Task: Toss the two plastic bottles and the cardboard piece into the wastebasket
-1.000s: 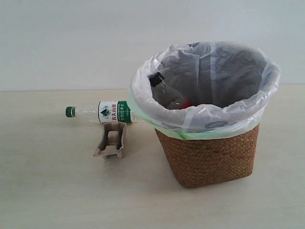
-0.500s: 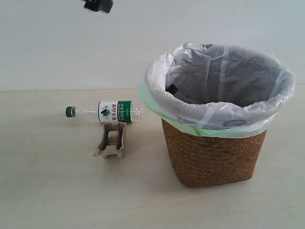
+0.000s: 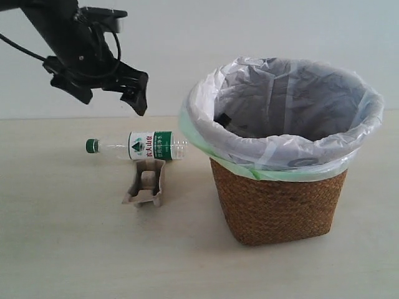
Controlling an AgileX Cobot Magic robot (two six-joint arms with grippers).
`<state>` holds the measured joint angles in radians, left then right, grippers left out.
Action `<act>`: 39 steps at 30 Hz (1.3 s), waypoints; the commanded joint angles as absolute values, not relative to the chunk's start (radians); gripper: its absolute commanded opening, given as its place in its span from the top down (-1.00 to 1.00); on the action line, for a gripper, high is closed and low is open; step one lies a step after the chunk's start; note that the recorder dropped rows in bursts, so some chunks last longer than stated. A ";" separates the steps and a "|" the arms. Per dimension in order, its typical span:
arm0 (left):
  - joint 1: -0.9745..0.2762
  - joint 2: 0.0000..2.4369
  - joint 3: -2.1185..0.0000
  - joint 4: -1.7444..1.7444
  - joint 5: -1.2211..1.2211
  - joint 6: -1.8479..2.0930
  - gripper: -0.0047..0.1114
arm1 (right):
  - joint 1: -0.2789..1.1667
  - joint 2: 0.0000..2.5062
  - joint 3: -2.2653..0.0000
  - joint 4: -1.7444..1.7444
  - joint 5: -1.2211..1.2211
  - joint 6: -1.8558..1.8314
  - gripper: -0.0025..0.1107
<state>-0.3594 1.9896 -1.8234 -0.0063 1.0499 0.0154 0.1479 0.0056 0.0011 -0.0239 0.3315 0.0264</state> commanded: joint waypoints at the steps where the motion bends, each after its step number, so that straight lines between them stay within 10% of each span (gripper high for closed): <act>1: -0.359 2.063 -1.825 -0.101 1.024 0.038 -0.92 | 0.149 0.000 0.000 -0.032 0.324 0.023 0.91; 20: -0.359 2.348 -1.825 -0.250 0.986 0.154 -0.89 | 0.149 0.000 0.000 -0.032 0.324 0.023 0.91; 25: -0.359 2.360 -1.825 -0.247 0.984 0.155 -0.25 | 0.149 0.000 0.000 -0.032 0.324 0.023 0.91; 29: -0.359 2.360 -1.835 -0.247 1.027 0.155 0.86 | 0.149 0.000 0.000 -0.032 0.324 0.023 0.91; 39: -0.359 2.172 -1.838 -0.058 1.136 0.109 0.85 | 0.149 0.000 0.000 -0.032 0.324 0.023 0.91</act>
